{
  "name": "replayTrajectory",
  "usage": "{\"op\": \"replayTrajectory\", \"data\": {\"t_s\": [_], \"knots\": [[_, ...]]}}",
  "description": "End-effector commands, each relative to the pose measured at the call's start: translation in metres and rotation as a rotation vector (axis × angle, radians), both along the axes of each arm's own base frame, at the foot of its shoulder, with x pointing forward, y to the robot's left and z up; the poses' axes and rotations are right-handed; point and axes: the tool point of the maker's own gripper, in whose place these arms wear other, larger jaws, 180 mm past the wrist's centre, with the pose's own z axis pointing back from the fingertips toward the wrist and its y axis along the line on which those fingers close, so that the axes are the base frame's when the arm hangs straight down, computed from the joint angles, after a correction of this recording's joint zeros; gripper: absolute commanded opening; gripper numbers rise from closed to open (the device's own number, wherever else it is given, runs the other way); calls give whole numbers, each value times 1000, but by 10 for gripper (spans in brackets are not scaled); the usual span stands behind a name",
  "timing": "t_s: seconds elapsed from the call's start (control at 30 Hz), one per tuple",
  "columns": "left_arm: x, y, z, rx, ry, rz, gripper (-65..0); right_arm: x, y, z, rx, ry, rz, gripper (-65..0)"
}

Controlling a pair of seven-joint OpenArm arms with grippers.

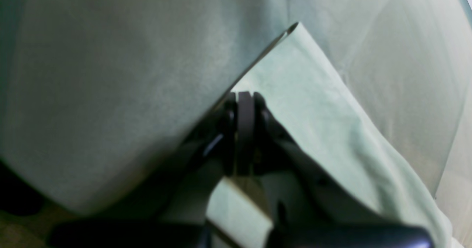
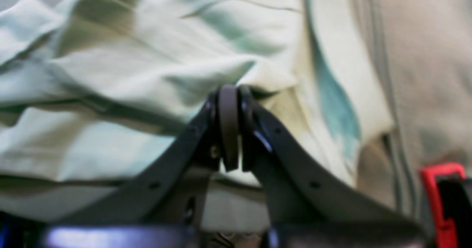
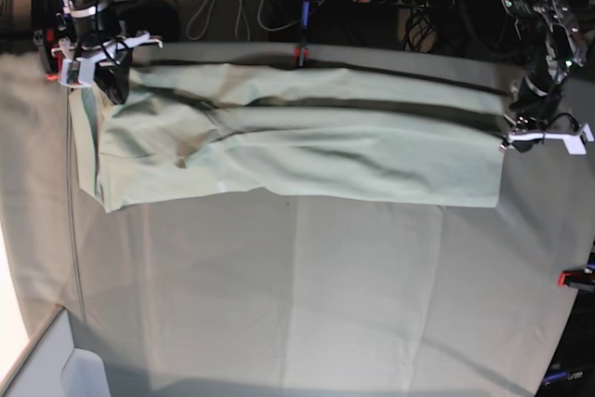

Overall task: Layout the t-shirt on the table in an organized manner, then fold the t-shirt properly
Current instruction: 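Fold the shirt lengthwise with both grippers, laying the edge over the body, then grasp the shirt end near the left gripper with the left gripper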

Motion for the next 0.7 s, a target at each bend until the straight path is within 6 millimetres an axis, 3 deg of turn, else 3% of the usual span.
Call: {"op": "replayTrajectory", "data": {"t_s": [0.0,0.13,0.23,0.33,0.47,0.67], "knots": [[7,6,14,27,-42,0,-619,1,-2,9,-4,-34,10,-607],[7,7,15,29,-44,-1,-455,2,-3,10,-8,-36,12,-458],[12,7,28,48,-77,-9,-363,0,-14,24,-41,-66,-2,-403],[11,18,55,93,-136,15,-324,6,-20,46,-80,-117,-13,-397],[21,36,69,107,-178,63,-323,19,-17,61,-94,-159,-2,-394],[33,38,21,-7,-101,116,-323,38,19,59,-38,-183,80,-394]]}}
